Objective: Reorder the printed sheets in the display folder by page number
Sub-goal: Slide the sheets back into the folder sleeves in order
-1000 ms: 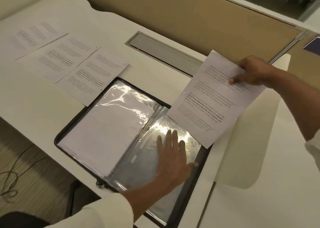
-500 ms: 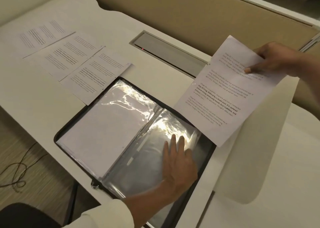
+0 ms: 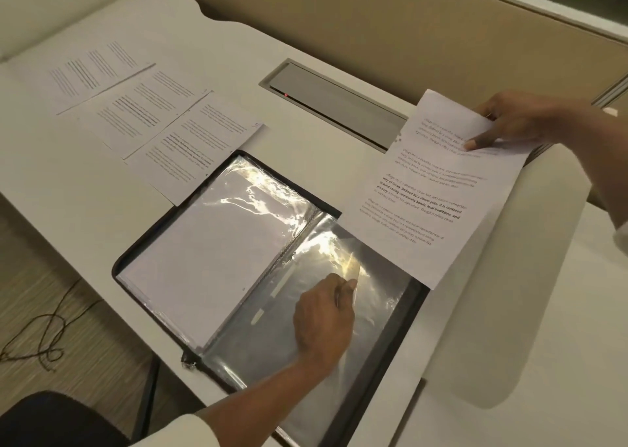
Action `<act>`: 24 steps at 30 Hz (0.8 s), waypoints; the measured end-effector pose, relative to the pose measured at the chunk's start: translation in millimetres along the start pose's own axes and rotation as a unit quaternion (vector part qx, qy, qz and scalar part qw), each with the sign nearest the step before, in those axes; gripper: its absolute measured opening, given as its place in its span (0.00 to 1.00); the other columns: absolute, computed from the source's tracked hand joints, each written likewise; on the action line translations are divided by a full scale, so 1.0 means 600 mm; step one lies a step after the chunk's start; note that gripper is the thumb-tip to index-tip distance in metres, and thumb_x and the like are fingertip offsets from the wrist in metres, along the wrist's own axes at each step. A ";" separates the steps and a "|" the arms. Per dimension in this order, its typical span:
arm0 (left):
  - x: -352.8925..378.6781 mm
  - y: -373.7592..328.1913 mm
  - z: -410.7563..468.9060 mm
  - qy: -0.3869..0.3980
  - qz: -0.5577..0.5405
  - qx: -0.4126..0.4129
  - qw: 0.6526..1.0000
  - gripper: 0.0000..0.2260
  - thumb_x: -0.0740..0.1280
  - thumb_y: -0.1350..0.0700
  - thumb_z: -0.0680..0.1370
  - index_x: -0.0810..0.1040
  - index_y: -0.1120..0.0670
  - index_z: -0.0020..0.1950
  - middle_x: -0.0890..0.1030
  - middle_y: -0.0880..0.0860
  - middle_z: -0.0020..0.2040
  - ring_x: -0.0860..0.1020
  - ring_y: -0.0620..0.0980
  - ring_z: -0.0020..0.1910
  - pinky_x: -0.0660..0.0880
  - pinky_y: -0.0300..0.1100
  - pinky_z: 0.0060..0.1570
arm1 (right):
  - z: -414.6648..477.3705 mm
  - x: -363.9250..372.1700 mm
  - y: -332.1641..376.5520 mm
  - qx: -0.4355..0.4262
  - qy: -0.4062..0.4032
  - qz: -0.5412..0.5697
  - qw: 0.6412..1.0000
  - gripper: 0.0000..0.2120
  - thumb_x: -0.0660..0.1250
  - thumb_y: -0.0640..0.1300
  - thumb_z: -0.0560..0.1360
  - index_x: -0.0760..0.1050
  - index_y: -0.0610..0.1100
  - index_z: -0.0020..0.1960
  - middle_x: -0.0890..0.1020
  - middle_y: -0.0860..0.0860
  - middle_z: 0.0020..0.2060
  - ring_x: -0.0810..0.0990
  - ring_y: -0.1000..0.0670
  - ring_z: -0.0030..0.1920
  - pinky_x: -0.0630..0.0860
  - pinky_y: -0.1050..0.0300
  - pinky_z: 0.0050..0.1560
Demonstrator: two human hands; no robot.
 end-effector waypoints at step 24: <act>0.006 -0.049 0.000 -0.019 0.249 0.157 0.956 0.17 0.84 0.47 0.69 0.76 0.49 0.38 0.74 0.45 0.31 0.72 0.43 0.23 0.75 0.39 0.22 | 0.072 -0.051 0.021 0.012 0.083 0.016 0.996 0.16 0.81 0.40 0.71 0.85 0.45 0.57 0.89 0.45 0.45 0.89 0.41 0.43 0.83 0.50 0.48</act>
Point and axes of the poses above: each hand's wrist, its own z-axis towards the middle knuckle, its own x-axis out of the palm, y = z × x, the point moved 2 cm from there along z, towards the middle knuckle
